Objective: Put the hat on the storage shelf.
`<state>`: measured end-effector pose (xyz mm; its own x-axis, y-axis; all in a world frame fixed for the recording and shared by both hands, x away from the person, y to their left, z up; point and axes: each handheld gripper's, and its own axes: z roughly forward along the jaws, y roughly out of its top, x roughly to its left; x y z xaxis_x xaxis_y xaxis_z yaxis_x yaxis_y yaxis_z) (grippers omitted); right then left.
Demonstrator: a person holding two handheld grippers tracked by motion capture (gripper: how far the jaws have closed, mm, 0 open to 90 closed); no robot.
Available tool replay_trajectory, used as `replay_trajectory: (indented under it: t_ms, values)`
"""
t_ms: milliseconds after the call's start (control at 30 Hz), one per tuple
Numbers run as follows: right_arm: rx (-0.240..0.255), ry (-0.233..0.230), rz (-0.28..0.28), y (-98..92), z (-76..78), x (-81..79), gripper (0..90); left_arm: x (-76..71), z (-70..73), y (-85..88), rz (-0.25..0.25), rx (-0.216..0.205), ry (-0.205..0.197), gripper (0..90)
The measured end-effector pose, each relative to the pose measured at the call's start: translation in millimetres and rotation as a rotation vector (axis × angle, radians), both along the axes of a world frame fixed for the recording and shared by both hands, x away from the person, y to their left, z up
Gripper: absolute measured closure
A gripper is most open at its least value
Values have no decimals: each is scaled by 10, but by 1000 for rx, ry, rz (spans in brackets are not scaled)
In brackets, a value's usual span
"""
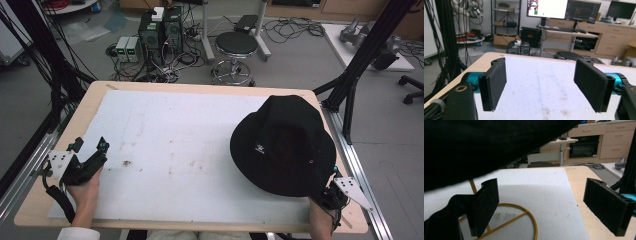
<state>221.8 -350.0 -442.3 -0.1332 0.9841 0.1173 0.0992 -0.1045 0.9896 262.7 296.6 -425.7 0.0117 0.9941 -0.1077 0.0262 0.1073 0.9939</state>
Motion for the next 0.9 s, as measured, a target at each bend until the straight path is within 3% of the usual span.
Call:
replay_trajectory:
  t_ms: [433, 900]
  values:
    - [8, -3, -5, -14, -1, -12, 124, -9, -28, -36, -10, 5, 9, 266]
    - [21, 1, -9, -16, -1, -20, 124, -6, -54, 15, -7, -33, 23, 269]
